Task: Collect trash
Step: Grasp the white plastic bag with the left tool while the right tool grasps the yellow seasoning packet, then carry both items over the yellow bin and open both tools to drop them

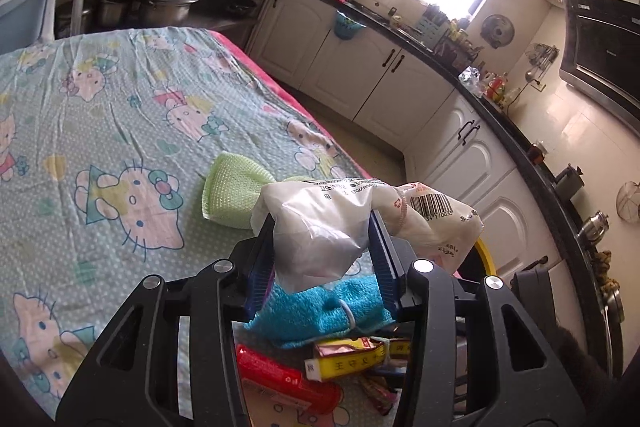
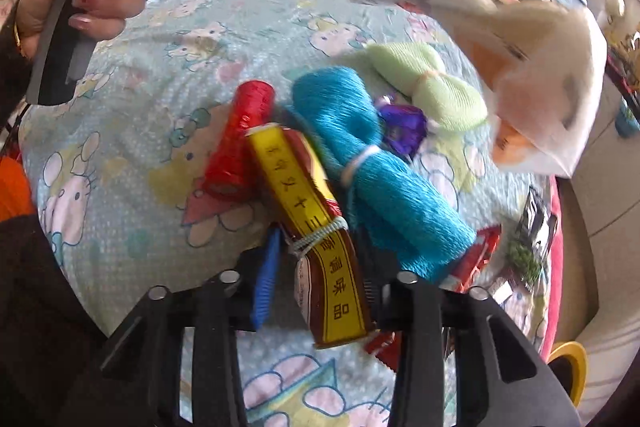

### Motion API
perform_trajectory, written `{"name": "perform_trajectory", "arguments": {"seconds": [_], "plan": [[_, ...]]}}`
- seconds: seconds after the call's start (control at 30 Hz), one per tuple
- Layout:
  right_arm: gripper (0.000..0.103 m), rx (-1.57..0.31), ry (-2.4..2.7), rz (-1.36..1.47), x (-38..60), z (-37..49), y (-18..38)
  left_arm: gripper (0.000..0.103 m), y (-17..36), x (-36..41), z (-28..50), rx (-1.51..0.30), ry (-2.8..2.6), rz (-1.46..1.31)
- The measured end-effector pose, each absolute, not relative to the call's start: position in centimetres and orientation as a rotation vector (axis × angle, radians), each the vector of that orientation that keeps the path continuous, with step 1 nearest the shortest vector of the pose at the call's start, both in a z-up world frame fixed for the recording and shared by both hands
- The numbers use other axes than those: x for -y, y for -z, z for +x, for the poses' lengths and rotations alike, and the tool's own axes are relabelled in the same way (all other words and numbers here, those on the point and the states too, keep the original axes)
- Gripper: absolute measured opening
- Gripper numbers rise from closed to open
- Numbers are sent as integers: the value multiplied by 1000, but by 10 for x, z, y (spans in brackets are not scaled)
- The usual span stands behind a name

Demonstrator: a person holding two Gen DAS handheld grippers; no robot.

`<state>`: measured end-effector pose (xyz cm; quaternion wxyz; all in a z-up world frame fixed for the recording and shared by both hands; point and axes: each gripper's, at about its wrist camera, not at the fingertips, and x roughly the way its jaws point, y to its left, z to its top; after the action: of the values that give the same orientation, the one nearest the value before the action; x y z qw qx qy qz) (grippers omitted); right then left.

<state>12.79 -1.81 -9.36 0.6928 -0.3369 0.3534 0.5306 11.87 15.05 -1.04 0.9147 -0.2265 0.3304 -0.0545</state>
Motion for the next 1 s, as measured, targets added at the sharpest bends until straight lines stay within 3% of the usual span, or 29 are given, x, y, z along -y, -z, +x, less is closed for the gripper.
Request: {"name": "perform_trajectory", "arguments": {"seconds": [0.4,1.0], "plan": [[30,-721,-1201,-488,62,120,48,37,-31,-125,118,-607,136,-398],[30,-577,-772,-169,222,153,-30,37,-74,-25,167,-546,227,-226]]}}
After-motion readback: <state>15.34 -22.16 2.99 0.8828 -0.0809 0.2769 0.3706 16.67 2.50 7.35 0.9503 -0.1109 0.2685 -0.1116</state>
